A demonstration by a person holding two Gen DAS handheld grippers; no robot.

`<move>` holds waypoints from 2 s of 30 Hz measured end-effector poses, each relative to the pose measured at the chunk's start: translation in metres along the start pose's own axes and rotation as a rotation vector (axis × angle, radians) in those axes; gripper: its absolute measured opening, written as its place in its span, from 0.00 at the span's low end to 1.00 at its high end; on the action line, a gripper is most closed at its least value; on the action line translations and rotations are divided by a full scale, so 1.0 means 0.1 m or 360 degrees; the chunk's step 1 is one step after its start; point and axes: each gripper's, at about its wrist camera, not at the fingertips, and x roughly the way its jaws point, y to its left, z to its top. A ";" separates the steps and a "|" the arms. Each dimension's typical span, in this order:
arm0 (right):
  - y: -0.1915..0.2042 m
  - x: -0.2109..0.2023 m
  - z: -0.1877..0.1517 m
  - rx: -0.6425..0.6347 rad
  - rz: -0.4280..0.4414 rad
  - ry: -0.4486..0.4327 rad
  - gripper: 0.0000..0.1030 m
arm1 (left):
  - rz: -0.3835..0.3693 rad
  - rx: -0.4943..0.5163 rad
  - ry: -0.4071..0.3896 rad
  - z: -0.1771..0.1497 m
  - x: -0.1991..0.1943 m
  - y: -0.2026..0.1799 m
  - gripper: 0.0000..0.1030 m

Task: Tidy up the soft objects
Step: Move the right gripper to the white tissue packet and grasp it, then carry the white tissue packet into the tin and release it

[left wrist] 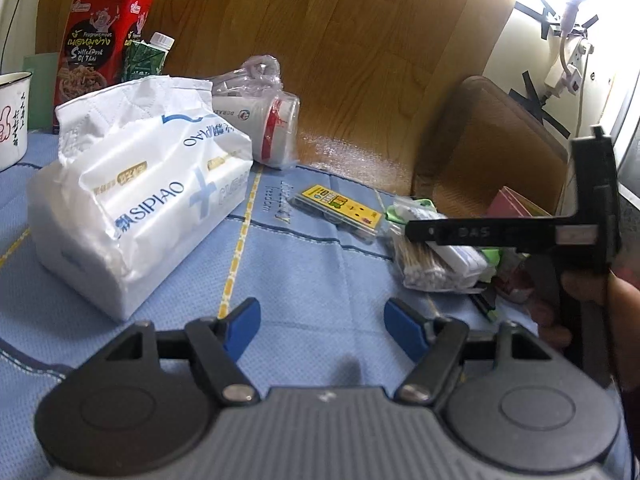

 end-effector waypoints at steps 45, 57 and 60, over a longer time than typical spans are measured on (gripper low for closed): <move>-0.03 -2.26 -1.82 0.0151 -0.0217 -0.0632 0.75 | -0.0701 0.0517 0.0144 0.10 -0.10 -2.03 0.62; -1.17 -2.13 -1.66 0.0304 -0.0418 -0.0597 0.75 | -0.0691 0.0633 0.0141 0.22 0.77 -3.25 0.63; -1.49 -2.00 -1.54 0.0376 -0.0464 -0.0535 0.75 | -0.0654 0.0628 0.0143 0.25 0.96 -3.42 0.67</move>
